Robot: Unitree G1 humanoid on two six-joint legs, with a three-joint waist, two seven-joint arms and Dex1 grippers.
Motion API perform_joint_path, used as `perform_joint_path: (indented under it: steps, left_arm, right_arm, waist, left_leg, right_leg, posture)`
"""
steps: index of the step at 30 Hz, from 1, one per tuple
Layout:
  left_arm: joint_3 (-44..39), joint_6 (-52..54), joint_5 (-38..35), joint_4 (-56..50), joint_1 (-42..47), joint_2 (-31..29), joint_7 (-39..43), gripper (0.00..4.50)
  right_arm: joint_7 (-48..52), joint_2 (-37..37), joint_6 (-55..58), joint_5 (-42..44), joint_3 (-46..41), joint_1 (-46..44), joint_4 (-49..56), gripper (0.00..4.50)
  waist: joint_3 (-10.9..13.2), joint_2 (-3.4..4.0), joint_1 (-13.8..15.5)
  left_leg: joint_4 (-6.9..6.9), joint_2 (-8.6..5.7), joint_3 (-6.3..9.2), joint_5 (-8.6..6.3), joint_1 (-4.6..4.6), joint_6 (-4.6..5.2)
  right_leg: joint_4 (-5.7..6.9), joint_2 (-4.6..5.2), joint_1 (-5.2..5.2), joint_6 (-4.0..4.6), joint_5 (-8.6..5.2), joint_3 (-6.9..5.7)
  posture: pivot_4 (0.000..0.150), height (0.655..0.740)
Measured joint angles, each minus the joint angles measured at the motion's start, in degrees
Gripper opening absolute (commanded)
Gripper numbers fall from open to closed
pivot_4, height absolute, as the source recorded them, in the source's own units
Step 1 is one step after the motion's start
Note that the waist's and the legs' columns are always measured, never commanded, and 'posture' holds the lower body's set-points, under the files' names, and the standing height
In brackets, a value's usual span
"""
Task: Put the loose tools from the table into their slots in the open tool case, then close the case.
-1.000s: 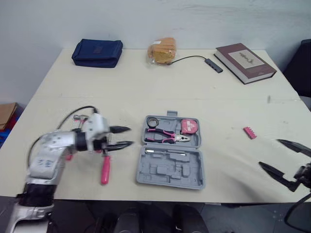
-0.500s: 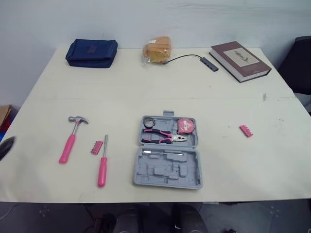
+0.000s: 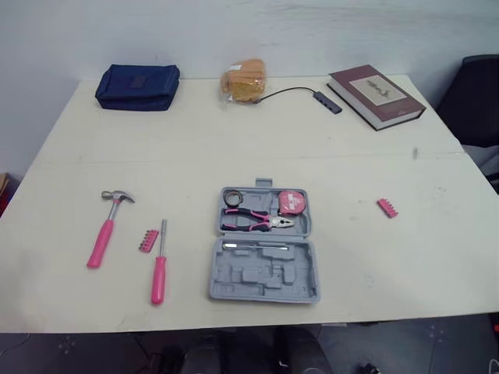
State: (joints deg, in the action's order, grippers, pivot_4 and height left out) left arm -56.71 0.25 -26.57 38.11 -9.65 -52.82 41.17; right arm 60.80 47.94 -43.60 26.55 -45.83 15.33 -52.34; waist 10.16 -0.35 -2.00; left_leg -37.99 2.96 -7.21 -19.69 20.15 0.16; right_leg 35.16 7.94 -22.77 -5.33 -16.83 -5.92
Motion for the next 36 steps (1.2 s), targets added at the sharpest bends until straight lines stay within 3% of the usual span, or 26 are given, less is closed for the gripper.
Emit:
perform_joint_path:
  steps: [4,7,17,25,29,32,36]
  left_arm:
    - [2.64,3.99,-1.97,-10.41,0.25,4.55,-0.42,4.47]
    - [6.89,9.1,-3.57,-23.87,-0.5,9.28,-1.87,4.47]
    - [13.3,16.97,-8.24,-50.86,-6.46,17.26,-4.64,4.47]
    - [15.74,20.58,-7.29,-62.97,-10.84,22.13,-11.67,4.47]
    - [16.46,26.77,-4.64,-64.26,-11.05,24.79,-20.71,4.47]
    - [17.5,32.7,-4.55,-64.26,-9.08,24.41,-24.62,4.47]
    - [20.11,43.79,-5.77,-63.96,-2.13,19.36,-27.33,4.47]
  right_arm:
    - [1.98,-3.09,2.86,1.01,5.57,-4.65,9.09,4.5]
    - [3.26,-5.84,7.45,2.56,11.67,-7.64,20.81,4.5]
    - [2.61,-11.18,17.76,5.24,25.37,-13.59,45.01,4.5]
    - [5.04,-11.8,19.89,5.71,30.93,-15.12,54.53,4.5]
    - [6.11,-12.38,21.07,6.28,32.9,-16.21,56.29,4.5]
    - [6.56,-12.45,21.7,6.76,34.02,-16.9,57.45,4.5]
    - [7.87,-12.44,24.57,8.26,35.87,-17.46,60.75,4.5]
  waist:
    - [0.03,0.07,0.16]
    - [0.05,0.09,0.36]
    - [0.06,0.07,0.47]
    - [0.11,-0.02,0.52]
    - [0.12,-0.04,0.56]
    - [0.13,-0.05,0.62]
    - [0.14,-0.08,1.4]
  left_leg:
    - [0.06,-0.01,0.0,0.02,0.02,-0.04]
    - [0.06,-0.02,0.01,0.03,0.06,-0.06]
    - [0.05,-0.01,0.01,0.22,0.1,-0.34]
    - [0.0,-0.01,0.01,0.25,0.11,-0.18]
    - [-0.01,0.0,0.04,0.24,0.11,0.22]
    - [-0.01,0.01,0.08,0.24,0.13,0.22]
    - [-0.06,0.01,0.16,0.25,0.17,0.19]
  right_leg:
    - [0.01,0.0,-0.02,0.01,0.0,-0.01]
    - [0.02,-0.01,-0.03,-0.01,0.01,-0.02]
    - [-0.01,-0.22,-0.02,-0.02,0.01,-0.05]
    - [-0.02,-0.29,-0.01,-0.03,0.01,-0.09]
    - [-0.02,-0.33,-0.01,-0.02,0.01,-0.11]
    - [-0.01,-0.33,-0.01,-0.01,0.01,-0.12]
    - [0.03,-0.32,-0.02,0.01,0.0,-0.16]
  posture:
    - [0.15,0.74]
    - [0.15,0.74]
    - [0.15,0.74]
    - [0.15,0.74]
    - [0.15,0.74]
    - [0.15,0.74]
    - [0.15,0.74]
